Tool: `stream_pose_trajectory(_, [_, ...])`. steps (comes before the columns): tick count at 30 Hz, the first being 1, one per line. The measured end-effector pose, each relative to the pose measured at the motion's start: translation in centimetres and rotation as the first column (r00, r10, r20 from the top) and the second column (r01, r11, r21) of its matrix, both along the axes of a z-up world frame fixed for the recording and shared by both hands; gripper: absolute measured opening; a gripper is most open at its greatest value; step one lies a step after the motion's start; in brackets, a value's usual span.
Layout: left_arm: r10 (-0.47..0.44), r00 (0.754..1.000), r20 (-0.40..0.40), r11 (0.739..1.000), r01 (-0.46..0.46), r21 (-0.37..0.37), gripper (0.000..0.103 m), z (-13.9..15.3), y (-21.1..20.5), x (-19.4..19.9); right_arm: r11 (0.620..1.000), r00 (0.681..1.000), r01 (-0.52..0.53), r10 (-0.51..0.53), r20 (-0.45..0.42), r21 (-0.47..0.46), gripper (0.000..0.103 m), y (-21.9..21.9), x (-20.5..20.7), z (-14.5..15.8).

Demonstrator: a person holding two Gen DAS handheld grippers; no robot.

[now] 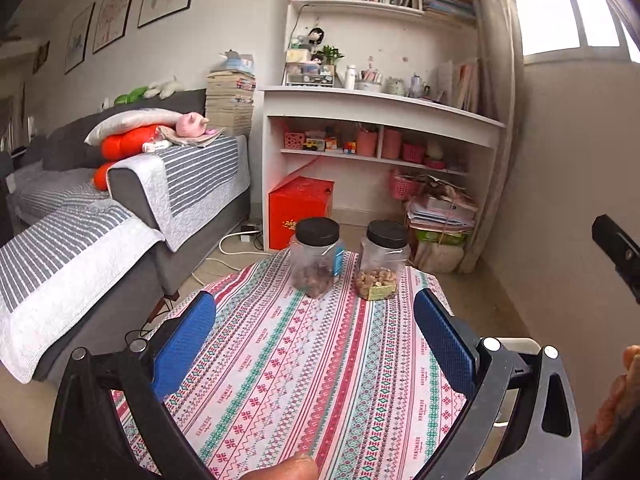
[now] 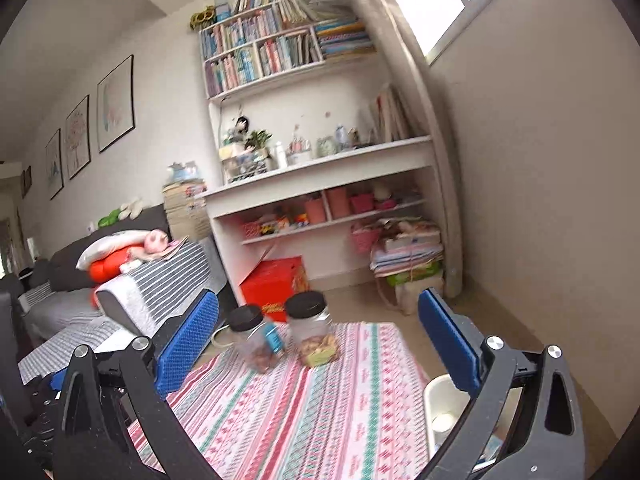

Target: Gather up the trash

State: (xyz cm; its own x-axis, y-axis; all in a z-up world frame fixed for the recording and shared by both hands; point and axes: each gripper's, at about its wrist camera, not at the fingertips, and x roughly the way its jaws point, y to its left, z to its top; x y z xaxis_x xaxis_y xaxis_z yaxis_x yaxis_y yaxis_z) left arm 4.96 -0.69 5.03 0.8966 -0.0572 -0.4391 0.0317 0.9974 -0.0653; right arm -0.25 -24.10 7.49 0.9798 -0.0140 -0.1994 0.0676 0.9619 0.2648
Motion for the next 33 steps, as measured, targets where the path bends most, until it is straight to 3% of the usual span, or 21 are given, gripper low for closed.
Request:
stream_pose_trajectory(6, [0.027,0.997,-0.075,0.998,-0.031,-0.046,0.096,-2.5,3.2,0.5,0.998,0.992,-0.062,0.065,-0.111,0.029,0.096,3.0,1.8,-2.7])
stream_pose_trajectory(13, [0.089,0.982,-0.166,0.995,-0.096,-0.031,0.096,-6.0,5.0,1.6,0.996,0.980,-0.041,0.025,-0.198,-0.079,0.096,6.0,4.0,-5.8])
stream_pose_trajectory(24, [0.174,0.972,-0.159,0.985,-0.175,0.011,0.096,-7.0,6.3,1.9,0.982,0.968,-0.028,-0.020,-0.251,-0.185,0.096,8.6,5.7,-7.8])
stream_pose_trajectory(33, [0.153,0.974,-0.166,0.988,-0.152,0.017,0.096,-6.9,5.6,2.3,0.977,0.958,-0.008,-0.053,-0.280,-0.212,0.096,8.5,6.0,-8.6])
